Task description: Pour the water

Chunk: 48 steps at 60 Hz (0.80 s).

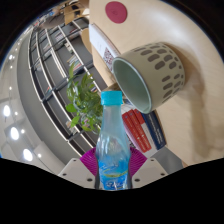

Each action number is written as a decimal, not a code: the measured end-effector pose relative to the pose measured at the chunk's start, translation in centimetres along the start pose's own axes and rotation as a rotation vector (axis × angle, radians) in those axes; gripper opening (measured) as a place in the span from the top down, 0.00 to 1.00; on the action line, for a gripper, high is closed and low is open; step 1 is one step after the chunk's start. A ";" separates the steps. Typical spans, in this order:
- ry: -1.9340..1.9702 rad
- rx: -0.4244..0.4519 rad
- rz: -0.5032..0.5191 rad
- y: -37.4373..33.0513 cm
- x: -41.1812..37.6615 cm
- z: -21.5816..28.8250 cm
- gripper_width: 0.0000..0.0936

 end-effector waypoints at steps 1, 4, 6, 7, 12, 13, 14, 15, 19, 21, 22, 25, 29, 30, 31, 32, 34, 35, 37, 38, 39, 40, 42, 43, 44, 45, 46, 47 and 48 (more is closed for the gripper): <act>0.021 0.007 0.003 0.1 0.0 0.3 0.61; 0.079 0.019 0.012 -0.3 -0.3 1.0 0.61; 0.099 0.027 0.014 0.4 -0.1 1.4 0.61; 0.106 0.029 0.017 0.4 -0.1 1.6 0.60; 0.115 0.026 0.011 0.5 -0.3 1.9 0.61; 0.113 0.021 0.007 0.6 -0.3 1.9 0.61; 0.107 0.016 0.001 0.6 -0.2 1.8 0.61; 0.099 0.009 -0.006 0.7 -0.2 1.6 0.60; 0.013 -0.017 -0.035 0.8 -0.5 1.0 0.60; -0.062 -0.023 -0.038 0.2 -1.2 0.4 0.60; -0.113 -0.030 -0.046 0.3 -1.4 0.3 0.60; -0.296 -0.031 -0.038 0.0 -3.4 -0.1 0.60; -0.557 -0.035 0.013 -0.7 -6.8 -0.9 0.58; -0.620 -0.027 0.023 -1.1 -7.7 -1.0 0.58; -0.685 -0.019 0.026 -1.0 -8.5 -1.1 0.58; -0.746 -0.012 0.027 -1.1 -9.4 -1.4 0.58; -0.861 -0.007 0.040 -1.4 -11.0 -1.6 0.58; -0.918 -0.001 0.047 -1.5 -11.9 -1.7 0.58; -1.032 0.010 0.058 -1.8 -13.5 -1.7 0.58; -1.086 0.014 0.062 -1.9 -14.2 -1.7 0.58; -1.136 0.018 0.064 -2.1 -15.0 -1.7 0.58; -1.183 0.026 0.061 -2.2 -15.6 -1.5 0.58; -1.275 0.043 0.049 -2.4 -16.6 -0.9 0.58; -1.322 0.052 0.054 -2.9 -16.8 -0.5 0.58; -1.369 0.056 0.044 -2.7 -17.1 -0.2 0.58; -1.418 0.061 0.039 -2.8 -17.5 0.0 0.58; -1.466 0.064 0.032 -3.0 -17.9 0.4 0.58; -1.512 0.070 0.023 -3.1 -18.2 0.9 0.58; -1.556 0.077 0.013 -3.2 -18.4 1.4 0.59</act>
Point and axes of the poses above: the point between the fingertips, and its own axes, seen from behind it with the camera up: x to the right, z up, y forward, the way the camera looks, the point moved 2 cm from there along -y, backward, against the way the camera looks, and after that the axes turned 1 degree about -x, right-handed, at the moved point
